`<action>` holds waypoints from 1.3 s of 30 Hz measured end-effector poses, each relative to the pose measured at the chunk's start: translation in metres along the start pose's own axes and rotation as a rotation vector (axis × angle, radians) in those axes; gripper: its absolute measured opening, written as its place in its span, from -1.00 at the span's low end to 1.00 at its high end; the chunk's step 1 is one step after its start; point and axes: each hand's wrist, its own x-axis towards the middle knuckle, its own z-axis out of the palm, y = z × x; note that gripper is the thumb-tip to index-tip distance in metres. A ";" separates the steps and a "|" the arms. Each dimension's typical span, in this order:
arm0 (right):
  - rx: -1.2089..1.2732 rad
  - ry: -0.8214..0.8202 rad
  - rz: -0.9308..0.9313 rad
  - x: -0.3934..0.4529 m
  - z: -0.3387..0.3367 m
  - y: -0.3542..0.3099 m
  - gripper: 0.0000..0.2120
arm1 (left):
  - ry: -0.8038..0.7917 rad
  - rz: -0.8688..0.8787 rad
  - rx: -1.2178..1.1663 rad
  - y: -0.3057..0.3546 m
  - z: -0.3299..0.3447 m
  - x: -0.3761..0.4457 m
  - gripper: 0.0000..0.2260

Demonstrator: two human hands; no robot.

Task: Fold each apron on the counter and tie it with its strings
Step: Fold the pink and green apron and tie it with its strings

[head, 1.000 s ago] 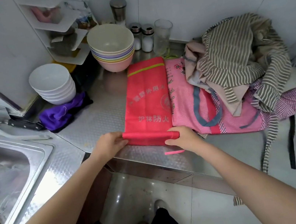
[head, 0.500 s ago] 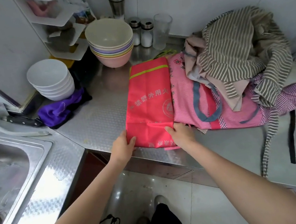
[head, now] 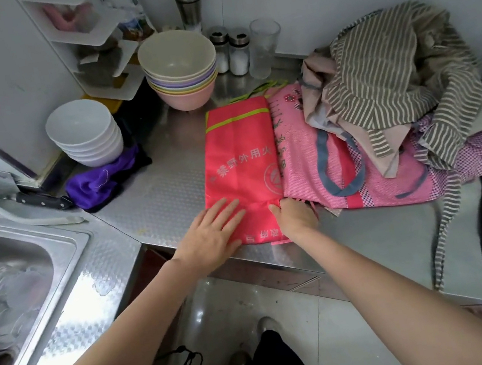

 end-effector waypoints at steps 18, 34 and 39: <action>-0.308 -0.170 -0.603 -0.019 -0.003 0.033 -0.22 | -0.246 -0.117 -0.364 -0.019 -0.009 -0.001 -0.27; 0.381 -0.093 -0.089 -0.006 0.000 0.015 -0.65 | 0.212 -0.721 -0.882 -0.001 -0.004 -0.002 -0.73; 0.070 0.016 -0.067 -0.001 0.008 0.005 -0.54 | 0.203 -0.704 -0.697 0.006 0.002 -0.007 -0.72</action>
